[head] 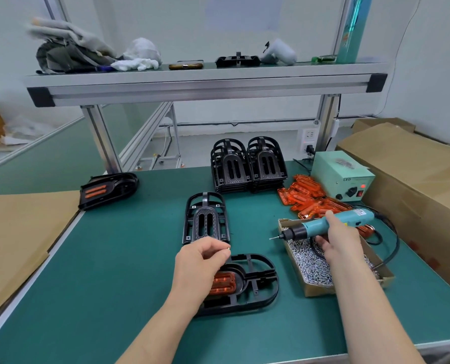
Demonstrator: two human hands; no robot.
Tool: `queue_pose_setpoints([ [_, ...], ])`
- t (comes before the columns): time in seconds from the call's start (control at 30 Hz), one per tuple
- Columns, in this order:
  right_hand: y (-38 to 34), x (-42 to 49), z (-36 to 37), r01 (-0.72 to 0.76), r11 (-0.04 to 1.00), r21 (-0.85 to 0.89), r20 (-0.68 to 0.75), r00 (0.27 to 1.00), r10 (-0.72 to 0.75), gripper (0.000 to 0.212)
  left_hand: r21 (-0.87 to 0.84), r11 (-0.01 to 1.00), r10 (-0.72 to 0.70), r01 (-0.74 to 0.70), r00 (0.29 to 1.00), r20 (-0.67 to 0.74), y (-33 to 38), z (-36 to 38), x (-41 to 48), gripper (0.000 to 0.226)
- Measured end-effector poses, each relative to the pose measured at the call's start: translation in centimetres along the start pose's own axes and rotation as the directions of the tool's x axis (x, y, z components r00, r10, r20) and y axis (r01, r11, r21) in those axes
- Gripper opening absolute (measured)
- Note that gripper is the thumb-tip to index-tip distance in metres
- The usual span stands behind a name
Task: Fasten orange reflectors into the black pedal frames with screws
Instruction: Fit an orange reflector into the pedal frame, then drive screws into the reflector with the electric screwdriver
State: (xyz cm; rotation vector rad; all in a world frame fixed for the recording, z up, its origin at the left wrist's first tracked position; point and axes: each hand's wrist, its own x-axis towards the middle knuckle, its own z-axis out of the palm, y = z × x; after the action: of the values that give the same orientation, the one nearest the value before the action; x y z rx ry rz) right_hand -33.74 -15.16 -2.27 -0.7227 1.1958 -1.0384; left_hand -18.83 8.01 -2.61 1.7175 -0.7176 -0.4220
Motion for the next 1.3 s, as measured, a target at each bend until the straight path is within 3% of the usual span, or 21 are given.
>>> queue_pose_setpoints([
  [0.1,0.3,-0.9,0.4,0.088,0.993,0.073,-0.016,0.996,-0.087,0.043,-0.015,1.0,-0.002,0.002,1.0,0.007,0.0,-0.1,-0.1,0.019],
  [0.27,-0.2,-4.6,1.9,0.089,0.936,0.342,0.055,0.992,-0.115,0.023,-0.075,0.997,-0.03,0.032,0.999,0.038,-0.1,-0.1,-0.7,0.016],
  [0.4,-0.5,-8.0,3.7,0.053,0.901,0.431,0.147,0.981,-0.128,0.029,-0.147,0.988,-0.025,0.038,0.995,0.094,-0.1,0.3,-1.5,0.014],
  [0.53,-0.7,-10.7,5.0,0.154,0.854,0.497,0.146,0.955,-0.257,0.024,-0.25,0.965,-0.038,0.075,0.988,0.149,-0.2,0.6,-2.0,0.014],
  [0.73,-0.5,-12.8,5.9,0.291,0.804,0.519,0.111,0.909,-0.401,0.018,-0.347,0.931,-0.064,0.115,0.986,0.155,-0.5,0.7,-2.5,0.015],
  [1.3,0.0,-12.9,6.2,0.321,0.8,0.507,0.111,0.896,-0.431,0.027,-0.369,0.922,-0.08,0.122,0.989,0.126,-0.6,0.7,-2.6,0.014],
])
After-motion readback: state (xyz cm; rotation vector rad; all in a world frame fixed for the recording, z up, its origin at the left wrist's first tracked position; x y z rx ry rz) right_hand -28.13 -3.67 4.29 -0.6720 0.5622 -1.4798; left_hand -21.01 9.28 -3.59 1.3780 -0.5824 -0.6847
